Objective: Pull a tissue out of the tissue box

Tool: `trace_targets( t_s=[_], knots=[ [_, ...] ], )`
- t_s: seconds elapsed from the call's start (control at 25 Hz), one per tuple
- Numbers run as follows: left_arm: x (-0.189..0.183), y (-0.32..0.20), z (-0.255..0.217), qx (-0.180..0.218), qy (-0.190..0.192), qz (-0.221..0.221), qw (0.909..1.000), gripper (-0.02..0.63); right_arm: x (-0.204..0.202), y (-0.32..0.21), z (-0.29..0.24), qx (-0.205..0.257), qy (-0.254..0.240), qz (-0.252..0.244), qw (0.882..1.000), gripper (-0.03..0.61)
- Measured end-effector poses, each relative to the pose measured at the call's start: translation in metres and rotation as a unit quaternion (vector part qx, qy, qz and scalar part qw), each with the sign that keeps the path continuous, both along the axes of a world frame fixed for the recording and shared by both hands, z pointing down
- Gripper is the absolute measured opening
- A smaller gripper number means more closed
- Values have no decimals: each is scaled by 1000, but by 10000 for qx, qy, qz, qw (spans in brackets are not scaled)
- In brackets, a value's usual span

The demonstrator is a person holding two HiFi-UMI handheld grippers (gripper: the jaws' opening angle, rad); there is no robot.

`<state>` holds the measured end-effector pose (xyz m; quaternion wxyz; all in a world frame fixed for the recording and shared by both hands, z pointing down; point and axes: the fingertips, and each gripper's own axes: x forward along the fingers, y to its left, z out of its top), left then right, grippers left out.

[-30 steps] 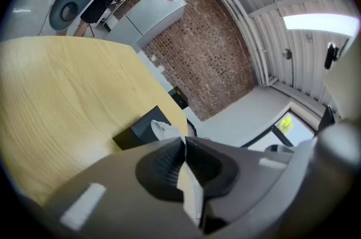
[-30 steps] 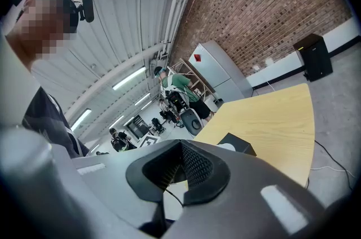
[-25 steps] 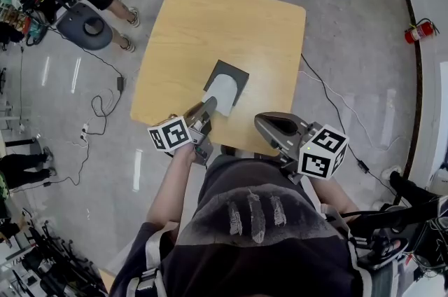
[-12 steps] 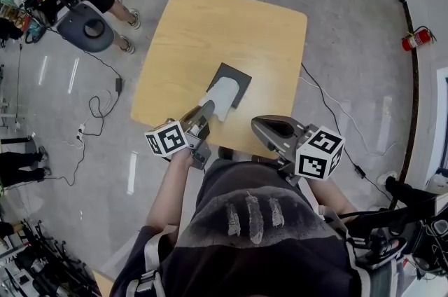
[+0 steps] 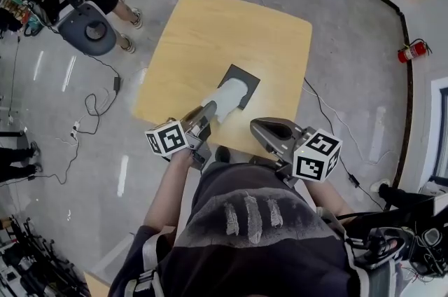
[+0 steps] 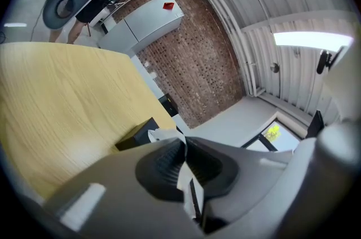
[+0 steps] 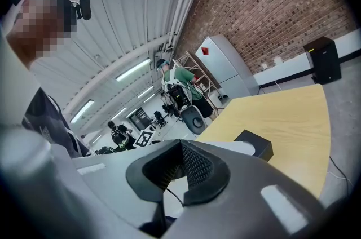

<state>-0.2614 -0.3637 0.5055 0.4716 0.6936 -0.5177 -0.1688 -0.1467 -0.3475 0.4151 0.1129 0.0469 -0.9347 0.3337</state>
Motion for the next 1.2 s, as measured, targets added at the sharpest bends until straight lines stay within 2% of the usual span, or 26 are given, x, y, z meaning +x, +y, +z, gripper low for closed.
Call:
trace_targets(
  t_s=[0.12, 0.4, 0.6, 0.76, 0.92, 1.0, 1.12, 1.2],
  knots=[
    [-7, 5, -4, 96, -17, 53, 9999, 3, -10, 8, 1, -52, 32, 19, 10000, -2],
    [-54, 40, -6, 154, 138, 169, 9996, 5, -62, 41, 0, 0, 121, 46, 9999, -2],
    [-64, 41, 4, 115, 192, 292, 9993, 4, -65, 41, 5, 31, 196, 248, 9995, -2],
    [-68, 50, 8, 60, 312, 313, 9990, 4, -62, 55, 12, 136, 392, 224, 9989, -2],
    [-72, 49, 8, 91, 155, 348, 9992, 3, -52, 62, 13, 355, 557, 407, 9970, -2],
    [-72, 52, 8, 6, 197, 303, 9993, 3, -49, 65, 10, 397, 645, 513, 9958, -2],
    [-59, 46, -7, 264, 267, 523, 9979, 3, -42, 70, 7, 392, 767, 663, 9941, -2],
    [-49, 39, -19, 559, -80, 697, 9960, 3, -33, 68, 10, 326, 877, 766, 9927, -2]
  ],
)
